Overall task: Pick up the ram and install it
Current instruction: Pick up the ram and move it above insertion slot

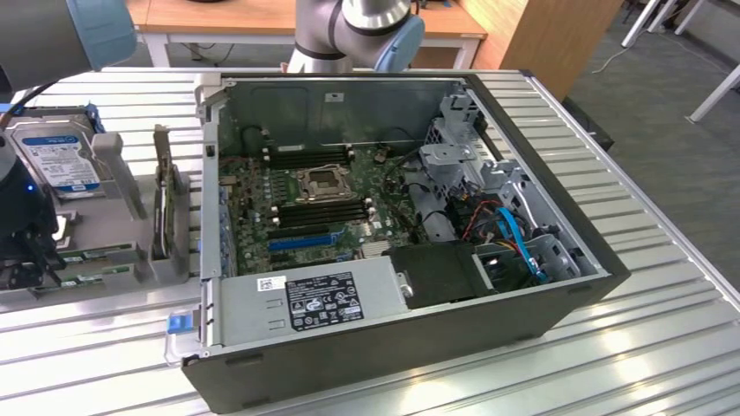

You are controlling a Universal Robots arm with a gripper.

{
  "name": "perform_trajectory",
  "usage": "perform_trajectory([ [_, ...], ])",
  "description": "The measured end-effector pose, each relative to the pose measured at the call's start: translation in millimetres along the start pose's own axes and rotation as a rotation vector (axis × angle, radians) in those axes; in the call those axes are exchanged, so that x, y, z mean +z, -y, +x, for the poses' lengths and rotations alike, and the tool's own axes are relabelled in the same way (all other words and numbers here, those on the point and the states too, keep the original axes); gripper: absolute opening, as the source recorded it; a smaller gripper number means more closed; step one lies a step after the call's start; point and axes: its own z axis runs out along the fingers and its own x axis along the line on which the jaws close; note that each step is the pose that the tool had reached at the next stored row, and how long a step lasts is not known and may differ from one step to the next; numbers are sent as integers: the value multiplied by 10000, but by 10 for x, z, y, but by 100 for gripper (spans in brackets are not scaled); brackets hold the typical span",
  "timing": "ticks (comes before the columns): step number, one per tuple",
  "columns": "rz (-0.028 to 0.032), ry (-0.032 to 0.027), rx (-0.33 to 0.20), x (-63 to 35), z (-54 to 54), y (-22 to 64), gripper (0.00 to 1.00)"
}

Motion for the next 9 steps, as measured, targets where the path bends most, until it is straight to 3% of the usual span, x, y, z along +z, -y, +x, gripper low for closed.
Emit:
perform_trajectory([
  [5,-10,-23,-450,3,0,0,30],
  [9,-11,-25,-498,3,0,0,30],
])
